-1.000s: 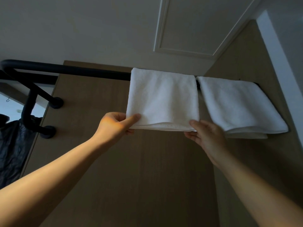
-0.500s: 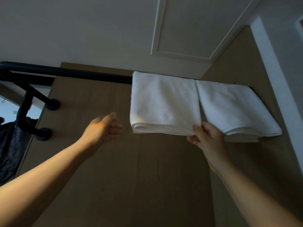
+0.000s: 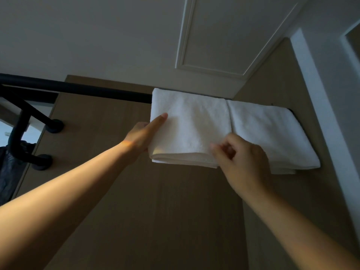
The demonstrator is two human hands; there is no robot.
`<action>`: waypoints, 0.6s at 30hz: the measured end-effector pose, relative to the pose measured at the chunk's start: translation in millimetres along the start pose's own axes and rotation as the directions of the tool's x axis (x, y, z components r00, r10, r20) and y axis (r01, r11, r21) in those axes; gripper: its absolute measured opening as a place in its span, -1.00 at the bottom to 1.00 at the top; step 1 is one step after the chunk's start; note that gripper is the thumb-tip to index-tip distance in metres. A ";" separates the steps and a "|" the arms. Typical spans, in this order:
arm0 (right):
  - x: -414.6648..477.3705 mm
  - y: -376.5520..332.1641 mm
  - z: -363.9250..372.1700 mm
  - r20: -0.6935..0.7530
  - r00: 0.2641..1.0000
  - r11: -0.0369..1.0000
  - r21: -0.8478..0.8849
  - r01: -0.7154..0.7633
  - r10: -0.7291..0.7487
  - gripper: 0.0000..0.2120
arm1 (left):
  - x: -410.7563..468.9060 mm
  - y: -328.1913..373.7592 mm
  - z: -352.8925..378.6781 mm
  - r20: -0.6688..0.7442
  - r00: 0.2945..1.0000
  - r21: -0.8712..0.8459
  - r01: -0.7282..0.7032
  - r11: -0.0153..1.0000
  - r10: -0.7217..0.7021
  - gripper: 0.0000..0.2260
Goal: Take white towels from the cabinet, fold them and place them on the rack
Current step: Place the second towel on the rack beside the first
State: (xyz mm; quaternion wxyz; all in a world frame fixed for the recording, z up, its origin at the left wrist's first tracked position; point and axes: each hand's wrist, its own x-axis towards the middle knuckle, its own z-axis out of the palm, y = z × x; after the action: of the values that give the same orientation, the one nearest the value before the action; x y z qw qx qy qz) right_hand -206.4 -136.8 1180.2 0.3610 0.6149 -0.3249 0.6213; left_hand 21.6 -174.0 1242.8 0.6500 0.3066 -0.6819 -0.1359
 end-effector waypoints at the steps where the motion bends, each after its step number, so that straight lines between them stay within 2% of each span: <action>1: 13.6 -3.2 2.8 -0.005 0.999 0.998 -0.030 0.054 -0.054 -0.80 | 4.0 2.5 -1.2 -0.007 1.000 -0.009 0.005 1.000 -0.005 -0.41; 3: 46.0 -6.1 12.6 0.003 0.992 0.985 -0.115 0.126 -0.126 -0.85 | 11.4 6.2 -2.7 -0.047 0.999 -0.012 0.009 1.000 -0.010 -0.38; 7: 105.6 -6.7 37.2 0.207 0.975 0.954 -0.267 0.134 -0.078 -0.50 | 23.0 5.4 3.0 -0.142 0.988 0.067 -0.049 0.997 0.058 -0.64; 10: 127.4 -3.0 50.5 0.341 0.940 0.949 -0.292 0.120 -0.014 -0.46 | 29.1 5.5 8.7 -0.108 0.992 0.039 -0.058 0.998 0.062 -0.65; 18: 126.1 21.1 40.3 0.330 0.944 0.913 -0.381 0.146 -0.013 -0.46 | 29.7 2.1 12.4 -0.083 0.993 0.043 -0.082 0.996 0.085 -0.59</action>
State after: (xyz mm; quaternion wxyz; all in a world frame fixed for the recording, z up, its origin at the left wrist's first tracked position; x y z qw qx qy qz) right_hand -200.9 -176.0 1308.3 0.4468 0.6334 -0.4737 0.4181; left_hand 10.0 -192.7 1266.4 0.6773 0.2961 -0.6684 -0.0820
